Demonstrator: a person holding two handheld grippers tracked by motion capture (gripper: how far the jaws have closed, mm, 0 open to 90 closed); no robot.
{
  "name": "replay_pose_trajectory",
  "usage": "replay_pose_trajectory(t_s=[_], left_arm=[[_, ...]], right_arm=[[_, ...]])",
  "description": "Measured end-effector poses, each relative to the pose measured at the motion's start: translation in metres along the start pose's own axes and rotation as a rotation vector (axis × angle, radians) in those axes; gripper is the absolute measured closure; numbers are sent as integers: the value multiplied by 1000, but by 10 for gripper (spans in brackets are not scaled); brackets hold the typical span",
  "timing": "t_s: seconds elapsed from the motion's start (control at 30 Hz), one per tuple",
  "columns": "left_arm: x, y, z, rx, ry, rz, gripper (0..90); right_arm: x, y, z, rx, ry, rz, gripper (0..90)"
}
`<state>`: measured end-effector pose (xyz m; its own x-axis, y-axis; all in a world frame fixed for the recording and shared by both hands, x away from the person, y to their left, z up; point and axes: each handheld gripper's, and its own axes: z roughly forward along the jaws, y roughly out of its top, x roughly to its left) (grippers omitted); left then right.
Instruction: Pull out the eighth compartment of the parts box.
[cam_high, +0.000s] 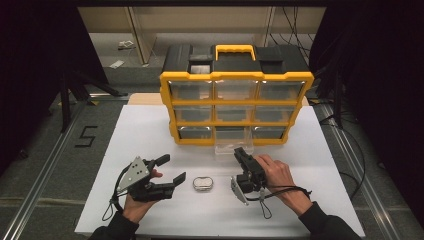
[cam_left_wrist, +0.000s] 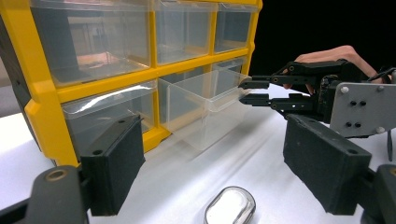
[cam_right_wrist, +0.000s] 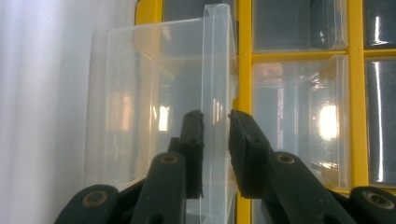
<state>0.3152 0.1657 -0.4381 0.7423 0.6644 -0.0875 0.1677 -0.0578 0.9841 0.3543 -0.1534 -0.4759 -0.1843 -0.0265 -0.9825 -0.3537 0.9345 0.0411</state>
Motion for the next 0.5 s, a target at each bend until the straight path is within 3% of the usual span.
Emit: replay_pose_trajectory(t_s=[0.27,0.5], left_arm=[[0,0,0,0,1,0,200],[0,0,0,-1,1,0,200]], right_arm=[[-4,1,-2,-3,40,27,608],[-10,9,-11,-58,69,69,512]])
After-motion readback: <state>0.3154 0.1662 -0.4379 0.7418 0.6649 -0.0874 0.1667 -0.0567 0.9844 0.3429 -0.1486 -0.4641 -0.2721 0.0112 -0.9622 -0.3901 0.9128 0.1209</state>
